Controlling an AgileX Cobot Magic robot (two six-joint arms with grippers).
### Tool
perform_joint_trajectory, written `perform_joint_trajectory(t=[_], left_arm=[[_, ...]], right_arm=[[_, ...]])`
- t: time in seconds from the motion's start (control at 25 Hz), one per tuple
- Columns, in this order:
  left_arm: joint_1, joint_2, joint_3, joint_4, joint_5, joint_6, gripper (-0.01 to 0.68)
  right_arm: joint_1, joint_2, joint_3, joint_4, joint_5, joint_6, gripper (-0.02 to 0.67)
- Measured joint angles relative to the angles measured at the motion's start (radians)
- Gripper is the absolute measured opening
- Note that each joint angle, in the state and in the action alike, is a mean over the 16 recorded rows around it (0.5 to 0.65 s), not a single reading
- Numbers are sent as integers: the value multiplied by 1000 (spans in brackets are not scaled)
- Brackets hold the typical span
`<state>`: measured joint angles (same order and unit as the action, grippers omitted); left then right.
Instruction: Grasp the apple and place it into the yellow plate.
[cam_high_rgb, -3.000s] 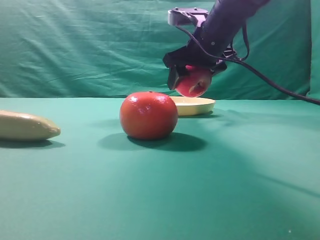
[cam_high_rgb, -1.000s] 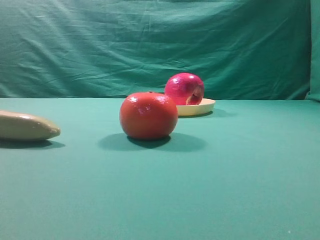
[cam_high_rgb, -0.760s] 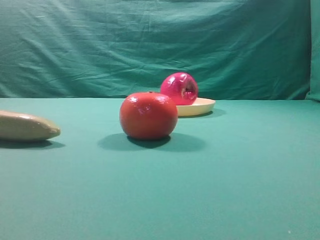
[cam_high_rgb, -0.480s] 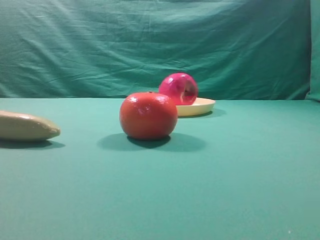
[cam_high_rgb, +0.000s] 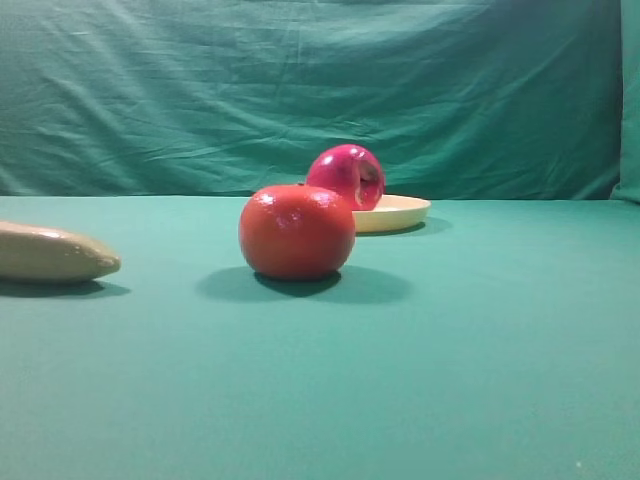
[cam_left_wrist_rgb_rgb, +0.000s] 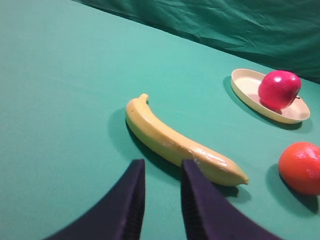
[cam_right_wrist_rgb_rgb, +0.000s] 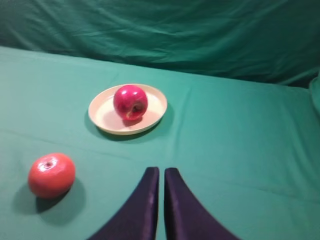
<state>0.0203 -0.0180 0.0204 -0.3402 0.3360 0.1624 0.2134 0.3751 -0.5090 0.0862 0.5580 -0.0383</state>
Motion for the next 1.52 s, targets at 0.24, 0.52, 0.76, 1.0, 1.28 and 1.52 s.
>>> perform_joint_trajectory(t=[0.24,0.52,0.76,1.0,1.28,1.52], left_arm=[[0,0,0,0,0,0,157],[0,0,0,0,0,0,157],[0,0,0,0,0,0,157],[0,0,0,0,0,0,157],[0,0,0,0,0,0,157],[0,0,0,0,0,0,157]], right_arm=[[-90,-126,168,-6,-100,-12,0],[-145,-262,357,-8,-167,-26,0],[-159,-349,472,-12,-192,-37,0],[-160,-385,526,-24,-199,-42,0],[-160,-387,536,-38,-191,-47,0],[-160,-387,536,-42,-190,-51,0]])
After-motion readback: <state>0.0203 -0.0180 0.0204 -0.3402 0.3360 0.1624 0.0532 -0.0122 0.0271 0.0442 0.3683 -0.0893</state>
